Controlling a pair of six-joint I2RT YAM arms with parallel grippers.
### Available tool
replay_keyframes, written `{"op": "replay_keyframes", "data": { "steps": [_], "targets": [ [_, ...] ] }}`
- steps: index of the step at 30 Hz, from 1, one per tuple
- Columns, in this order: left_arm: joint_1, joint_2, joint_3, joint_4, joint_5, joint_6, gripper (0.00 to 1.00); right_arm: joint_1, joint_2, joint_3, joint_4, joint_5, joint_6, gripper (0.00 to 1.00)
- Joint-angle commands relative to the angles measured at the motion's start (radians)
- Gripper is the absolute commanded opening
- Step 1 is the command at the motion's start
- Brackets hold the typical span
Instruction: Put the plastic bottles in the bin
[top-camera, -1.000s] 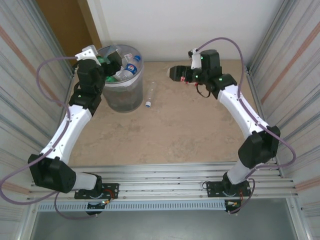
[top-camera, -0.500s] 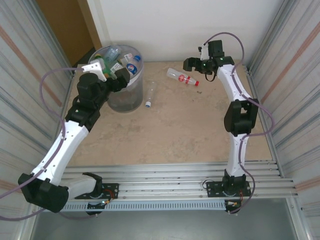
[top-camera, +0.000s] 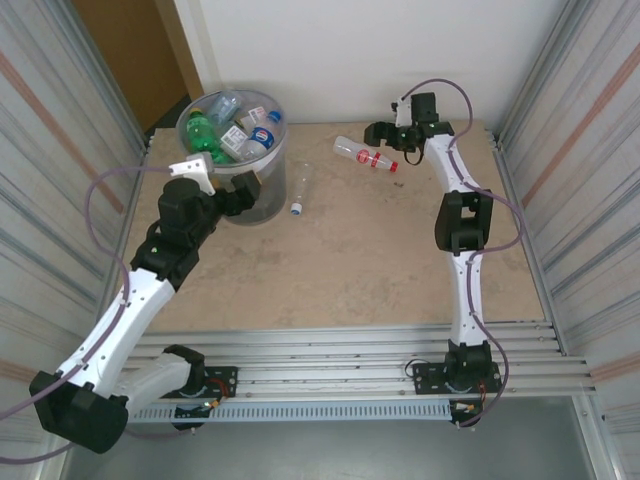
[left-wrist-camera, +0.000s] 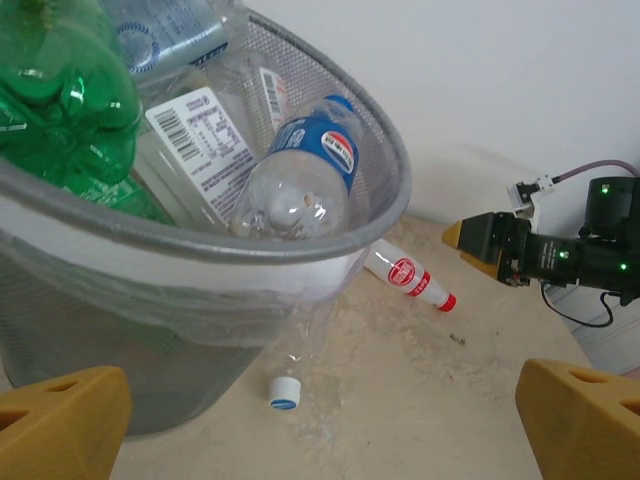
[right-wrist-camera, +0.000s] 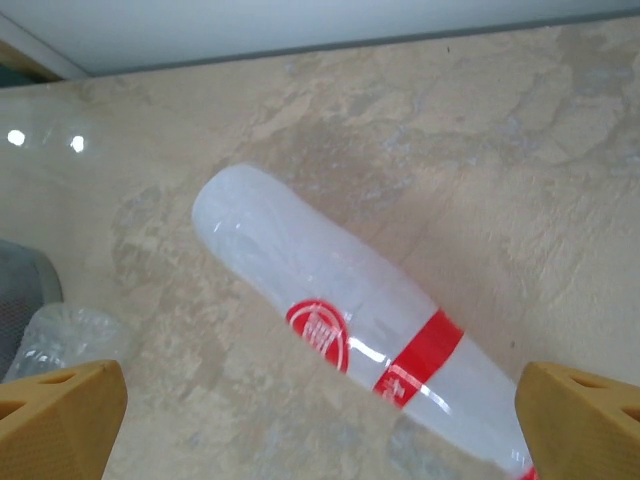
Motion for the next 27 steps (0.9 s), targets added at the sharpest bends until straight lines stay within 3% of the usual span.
{"op": "replay_keyframes", "data": {
  "steps": [1, 17, 27],
  "targets": [
    [-0.006, -0.036, -0.014, 0.026, 0.005, 0.0, 0.99, -0.022, 0.045, 0.05, 0.106, -0.08, 0.063, 0.98],
    [-0.004, -0.086, -0.032, 0.002, -0.027, 0.002, 0.99, -0.026, 0.185, 0.129, 0.127, -0.113, 0.194, 0.98],
    [-0.004, -0.099, -0.054, -0.008, -0.035, -0.008, 0.99, -0.02, 0.197, 0.127, 0.033, -0.161, 0.173, 0.99]
  ]
}}
